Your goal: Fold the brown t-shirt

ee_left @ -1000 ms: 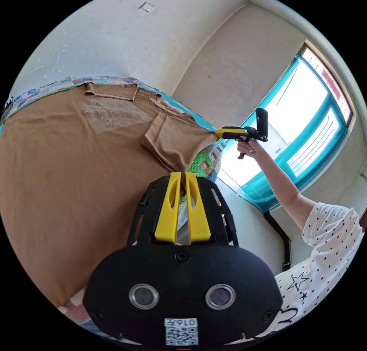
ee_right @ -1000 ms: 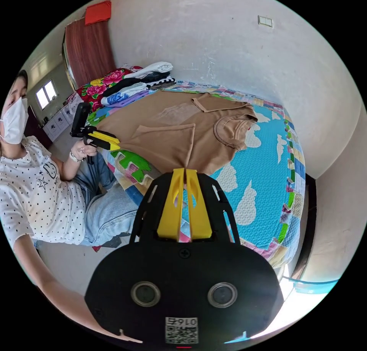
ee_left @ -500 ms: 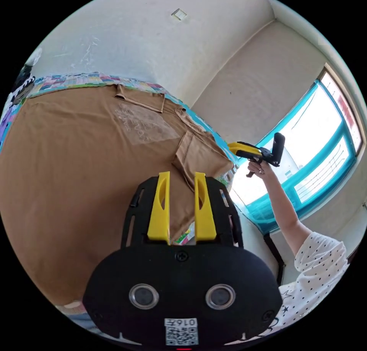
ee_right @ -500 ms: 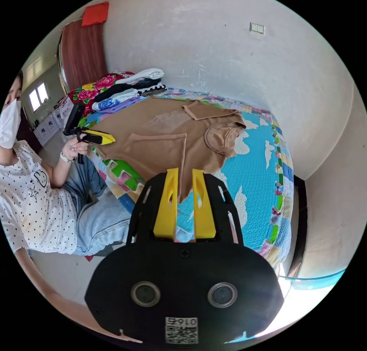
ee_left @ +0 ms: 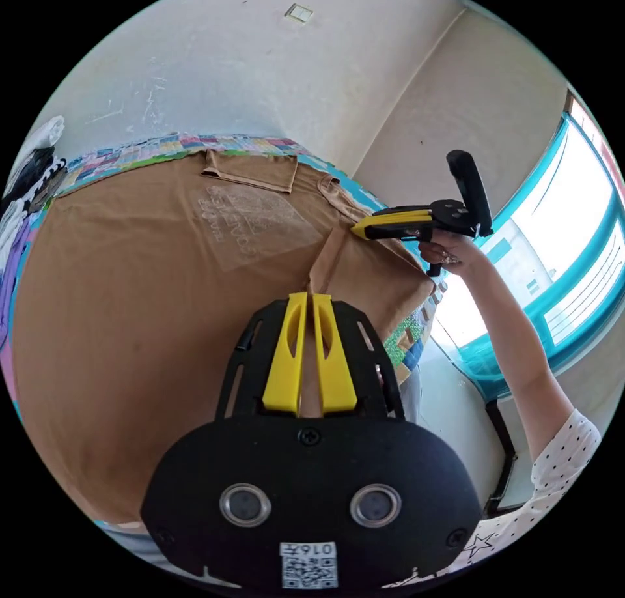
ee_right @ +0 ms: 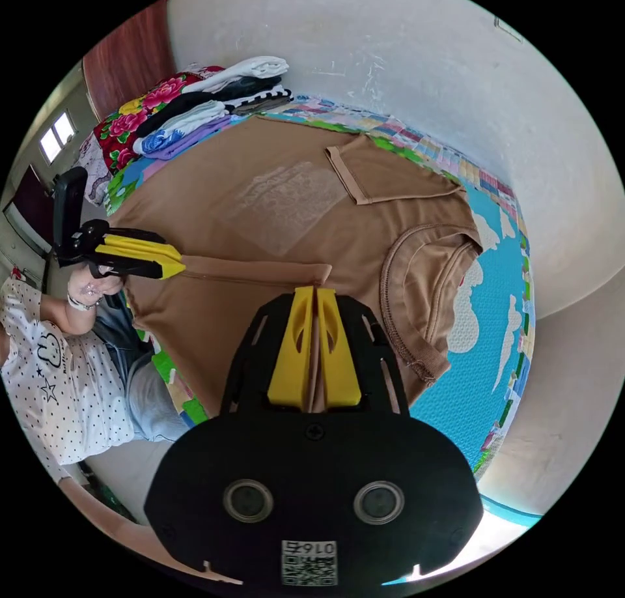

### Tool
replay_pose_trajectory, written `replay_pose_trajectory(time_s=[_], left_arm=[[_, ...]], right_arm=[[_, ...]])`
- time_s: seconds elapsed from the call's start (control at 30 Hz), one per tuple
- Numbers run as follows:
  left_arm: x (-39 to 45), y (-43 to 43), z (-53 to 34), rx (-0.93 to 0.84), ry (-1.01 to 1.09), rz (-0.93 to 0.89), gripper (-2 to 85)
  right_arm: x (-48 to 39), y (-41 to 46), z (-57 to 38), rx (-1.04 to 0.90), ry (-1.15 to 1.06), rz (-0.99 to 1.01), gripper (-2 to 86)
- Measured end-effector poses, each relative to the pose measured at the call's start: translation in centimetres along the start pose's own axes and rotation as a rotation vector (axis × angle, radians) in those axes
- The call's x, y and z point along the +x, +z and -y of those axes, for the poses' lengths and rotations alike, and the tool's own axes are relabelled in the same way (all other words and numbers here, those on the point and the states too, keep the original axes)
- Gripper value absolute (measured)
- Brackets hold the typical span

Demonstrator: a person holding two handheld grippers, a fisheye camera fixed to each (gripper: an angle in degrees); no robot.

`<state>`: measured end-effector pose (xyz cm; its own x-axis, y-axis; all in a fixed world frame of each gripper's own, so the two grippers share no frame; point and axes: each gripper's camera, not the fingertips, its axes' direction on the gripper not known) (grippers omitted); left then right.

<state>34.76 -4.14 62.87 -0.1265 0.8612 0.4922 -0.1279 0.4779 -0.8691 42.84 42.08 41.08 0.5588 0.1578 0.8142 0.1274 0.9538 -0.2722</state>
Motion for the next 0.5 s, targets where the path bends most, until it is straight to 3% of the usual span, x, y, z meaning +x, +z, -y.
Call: replay_pose_trajectory(time_s=[0.5], left_arm=[[-0.2, 1.1, 1.7, -0.03, -0.062, -0.011, -0.9]], right_arm=[[-3.0, 1.1, 2.7, -0.017, -0.01, -0.089, -0.2]])
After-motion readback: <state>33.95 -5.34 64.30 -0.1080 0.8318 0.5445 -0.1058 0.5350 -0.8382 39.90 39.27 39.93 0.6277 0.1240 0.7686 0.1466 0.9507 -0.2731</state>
